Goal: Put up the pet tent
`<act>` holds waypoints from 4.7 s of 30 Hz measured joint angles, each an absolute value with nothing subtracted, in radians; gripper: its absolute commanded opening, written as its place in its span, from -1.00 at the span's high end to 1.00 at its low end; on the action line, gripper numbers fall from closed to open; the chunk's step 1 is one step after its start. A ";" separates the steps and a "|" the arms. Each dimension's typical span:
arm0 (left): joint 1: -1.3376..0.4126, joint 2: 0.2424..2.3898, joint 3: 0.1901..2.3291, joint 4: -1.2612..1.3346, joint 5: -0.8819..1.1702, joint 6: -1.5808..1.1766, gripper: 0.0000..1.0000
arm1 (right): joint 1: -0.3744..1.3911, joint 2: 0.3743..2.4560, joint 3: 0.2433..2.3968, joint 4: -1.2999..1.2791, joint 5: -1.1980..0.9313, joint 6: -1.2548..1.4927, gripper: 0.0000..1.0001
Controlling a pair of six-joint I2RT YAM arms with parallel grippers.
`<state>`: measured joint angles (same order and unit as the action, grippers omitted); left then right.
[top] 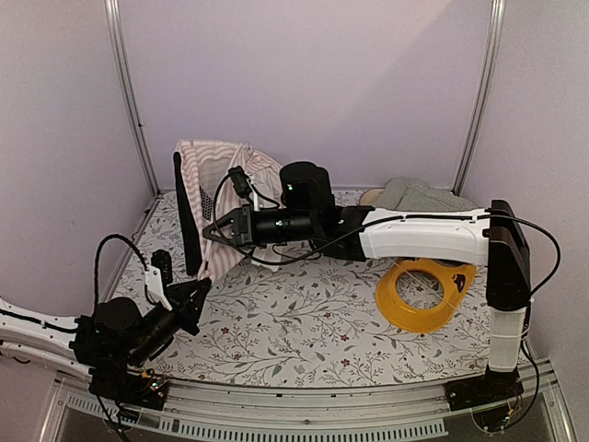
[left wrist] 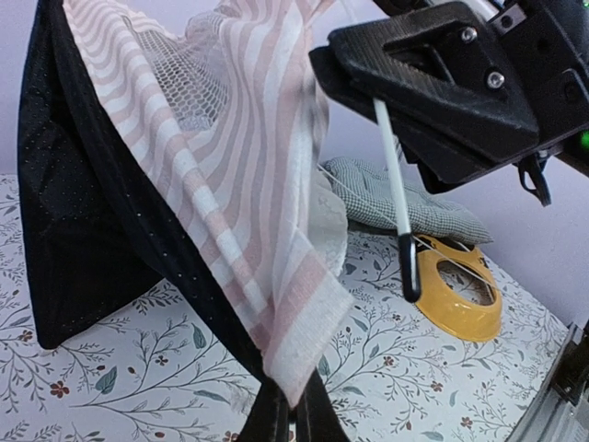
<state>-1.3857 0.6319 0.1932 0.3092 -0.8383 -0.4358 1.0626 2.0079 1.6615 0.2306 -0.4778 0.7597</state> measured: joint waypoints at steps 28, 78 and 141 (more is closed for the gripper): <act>-1.386 0.626 0.188 0.278 -0.825 -0.419 1.00 | 1.060 2.038 1.662 0.232 -0.390 0.774 1.00; -1.386 0.633 0.188 0.249 -0.835 -0.404 1.00 | 1.071 2.085 1.695 0.248 -0.364 0.776 1.00; -1.288 0.558 0.230 0.073 -0.677 -0.431 0.48 | 1.105 2.088 1.599 0.298 -0.113 0.735 1.00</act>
<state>-1.2884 0.5575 0.2302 0.0731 -0.6769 -0.4309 1.1049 2.0880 1.5993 0.2977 -0.1135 0.7353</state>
